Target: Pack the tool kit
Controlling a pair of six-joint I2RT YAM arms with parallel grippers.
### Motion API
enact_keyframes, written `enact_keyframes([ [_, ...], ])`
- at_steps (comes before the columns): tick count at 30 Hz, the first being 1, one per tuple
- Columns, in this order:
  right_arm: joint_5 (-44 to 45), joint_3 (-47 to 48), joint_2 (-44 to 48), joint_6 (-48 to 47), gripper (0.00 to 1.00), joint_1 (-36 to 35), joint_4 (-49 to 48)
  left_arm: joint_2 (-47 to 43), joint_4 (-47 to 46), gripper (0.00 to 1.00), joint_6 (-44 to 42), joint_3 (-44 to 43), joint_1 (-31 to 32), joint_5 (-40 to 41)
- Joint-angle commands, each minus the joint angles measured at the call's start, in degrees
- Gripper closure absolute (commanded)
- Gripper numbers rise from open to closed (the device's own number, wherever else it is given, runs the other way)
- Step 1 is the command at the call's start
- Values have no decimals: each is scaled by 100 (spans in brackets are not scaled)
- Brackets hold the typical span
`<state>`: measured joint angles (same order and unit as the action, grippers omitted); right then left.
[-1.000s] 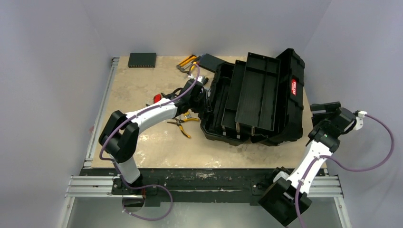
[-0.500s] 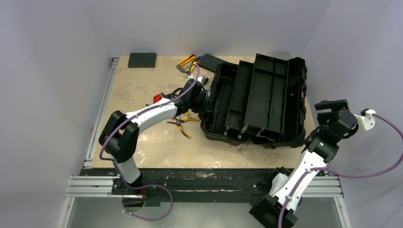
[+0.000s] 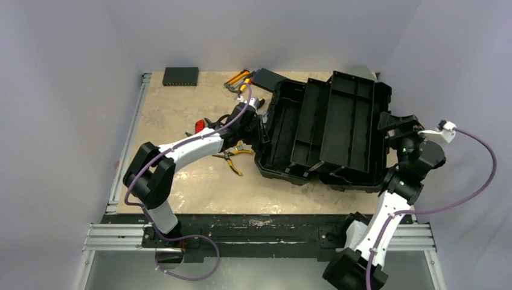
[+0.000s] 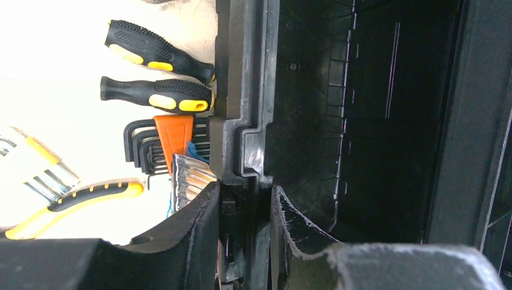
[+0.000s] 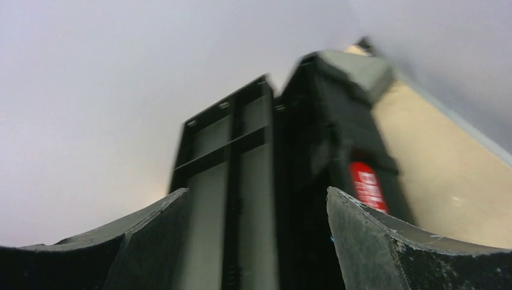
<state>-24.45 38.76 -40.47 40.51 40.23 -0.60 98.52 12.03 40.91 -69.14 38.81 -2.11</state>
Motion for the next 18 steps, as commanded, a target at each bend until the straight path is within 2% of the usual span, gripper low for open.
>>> enact_keyframes([
  [1, -611, 133, -57, -164, 19, -743, -880, -229, 184, 100, 305, 314, -30, 602],
  [5, -434, 562, -434, -413, 19, -1559, -436, -387, -199, 100, 792, 607, 184, 705],
  [9, -368, 935, -756, -580, 19, -2076, 13, -437, -489, 100, 1120, 770, 392, 847],
  [15, 99, 1558, -1169, -1109, 20, -2373, 1518, -497, -701, 100, 1398, 901, 580, 1019],
  [18, 472, 1431, -1224, -1167, 21, -2379, 1739, -454, -810, 100, 1501, 946, 612, 949],
])
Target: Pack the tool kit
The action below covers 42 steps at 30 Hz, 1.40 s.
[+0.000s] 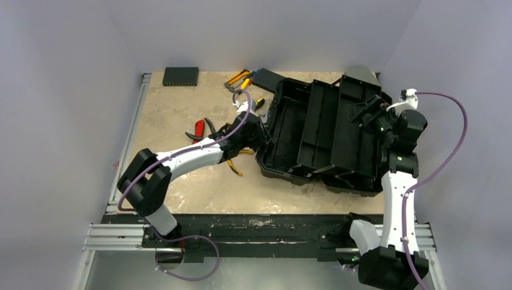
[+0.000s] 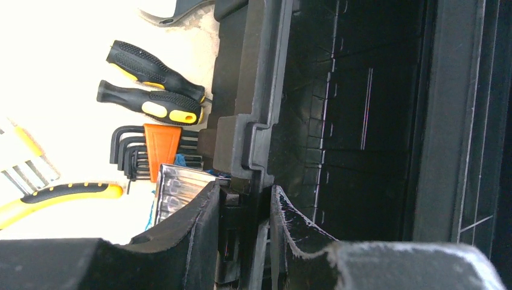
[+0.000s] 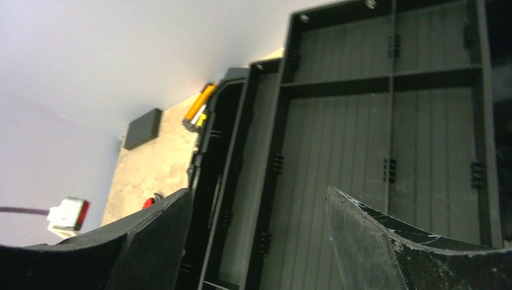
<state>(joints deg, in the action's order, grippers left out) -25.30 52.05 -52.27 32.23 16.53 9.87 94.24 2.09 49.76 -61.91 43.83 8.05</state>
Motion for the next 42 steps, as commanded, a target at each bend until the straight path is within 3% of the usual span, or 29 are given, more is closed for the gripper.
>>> enact_keyframes([
  [1, 618, 35, -77, -331, 21, -7, 700, -3, 184, 100, 630, 228, 110, -81],
  [5, 643, -112, -305, -293, 21, -10, 728, -10, 179, 100, 604, 274, 110, -63],
  [8, 310, -102, -456, -371, 28, -43, 695, -28, 201, 100, 560, 276, 108, -37],
  [12, 1084, 298, -695, -723, 32, -506, 1218, -1, 139, 100, 569, 277, 110, -94],
  [19, 1636, 631, -919, -846, 35, -1124, 1517, 12, -11, 100, 592, 285, 117, -225],
  [27, 2141, 935, -1353, -971, 60, -1307, 1943, -54, -36, 100, 425, 142, 281, -270],
  [30, 2406, 1122, -1476, -1043, 75, -1312, 2039, -52, -8, 100, 251, 7, 416, -259],
  [33, 2719, 1317, -1570, -1076, 99, -1311, 2130, -128, 70, 100, 1, -161, 661, -71],
  [42, 3353, 1833, -1916, -1112, 100, -1303, 2219, -128, 830, 100, -907, -1129, 1365, 523],
])
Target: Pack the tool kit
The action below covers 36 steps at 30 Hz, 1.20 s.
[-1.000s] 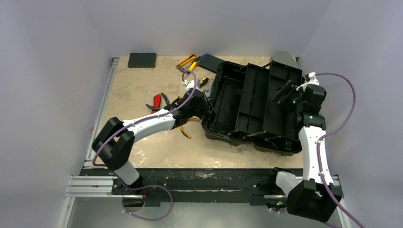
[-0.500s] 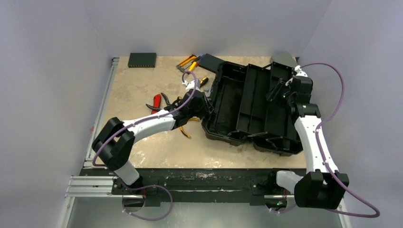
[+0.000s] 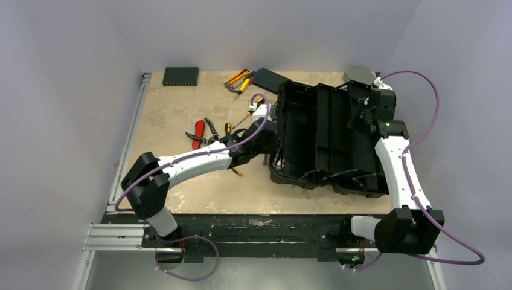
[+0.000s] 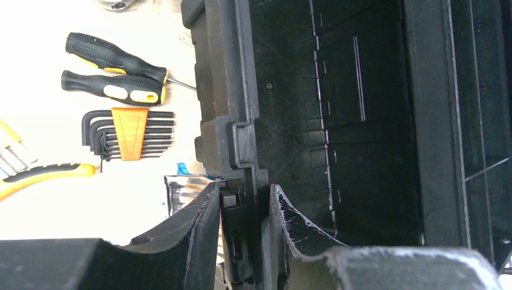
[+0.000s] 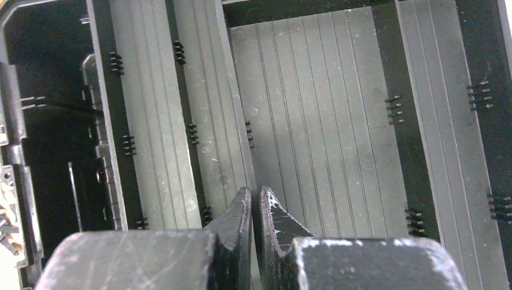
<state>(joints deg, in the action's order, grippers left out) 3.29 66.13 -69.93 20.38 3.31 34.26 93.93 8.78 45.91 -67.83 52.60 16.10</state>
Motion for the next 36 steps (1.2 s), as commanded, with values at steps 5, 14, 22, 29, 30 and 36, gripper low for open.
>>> enact_keyframes([
  [5, 1369, 599, -269, -78, 100, 26, -175, 189, 172, 100, -575, -850, 574, -862],
  [14, 2011, 678, -128, 50, 100, 249, -143, 1058, 537, 100, -732, -1646, 666, -1356],
  [22, 1634, 693, -74, 51, 100, 337, -222, 1463, 827, 100, -483, -1822, 519, -1890],
  [29, 824, 548, -231, -78, 100, 260, -176, 1174, 118, 100, 105, -687, 599, -2074],
  [30, 727, 463, -197, -81, 100, 247, -237, 1145, 148, 100, 98, -649, 625, -2075],
  [36, 719, 510, 14, -124, 100, 180, 46, 705, 88, 100, 99, -391, 971, -2029],
])
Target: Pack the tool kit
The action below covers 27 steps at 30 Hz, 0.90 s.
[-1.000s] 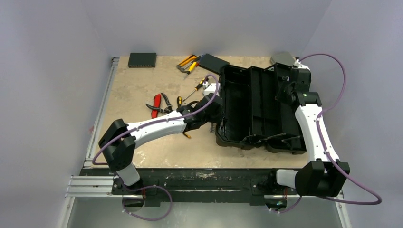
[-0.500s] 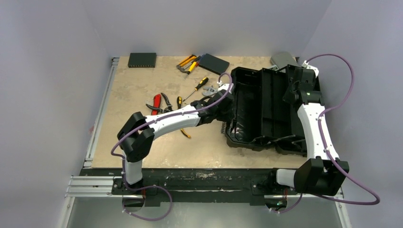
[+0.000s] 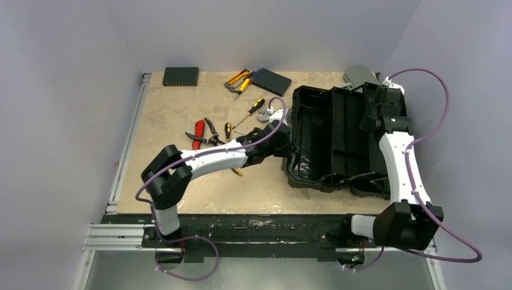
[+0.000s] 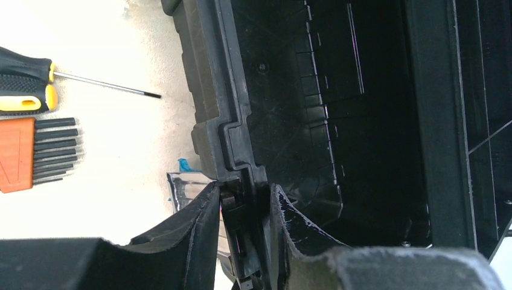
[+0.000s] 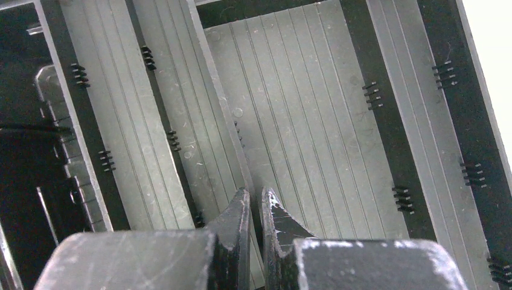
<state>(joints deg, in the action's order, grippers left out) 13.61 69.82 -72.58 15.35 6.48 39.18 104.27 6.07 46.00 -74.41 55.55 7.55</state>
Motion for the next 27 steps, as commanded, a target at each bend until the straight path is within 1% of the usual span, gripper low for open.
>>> enact_keyframes([
  [1, -213, 184, 359, 389, 100, -133, -386, -401, 424, 100, 49, 243, 763, -1098],
  [4, 116, 256, 681, 400, 100, -132, -256, -608, 661, 100, -47, 116, 957, -916],
  [9, 361, 197, 1196, 467, 100, -131, -162, -839, 915, 100, -180, -80, 1121, -784],
  [14, 322, 205, 1371, 329, 100, -130, 22, -917, 965, 100, -41, -65, 1339, -809],
  [18, -1, 236, 1330, 266, 100, -133, 176, -895, 987, 100, 35, -4, 1620, -624],
  [23, -236, 227, 1395, 220, 100, -137, 175, -820, 913, 100, 129, 39, 1890, -596],
  [26, -503, 249, 1209, 183, 100, -135, 141, -794, 926, 100, 280, 50, 1821, -699],
  [27, -586, 247, 1102, 186, 100, -131, 130, -794, 820, 100, 403, 144, 1669, -978],
])
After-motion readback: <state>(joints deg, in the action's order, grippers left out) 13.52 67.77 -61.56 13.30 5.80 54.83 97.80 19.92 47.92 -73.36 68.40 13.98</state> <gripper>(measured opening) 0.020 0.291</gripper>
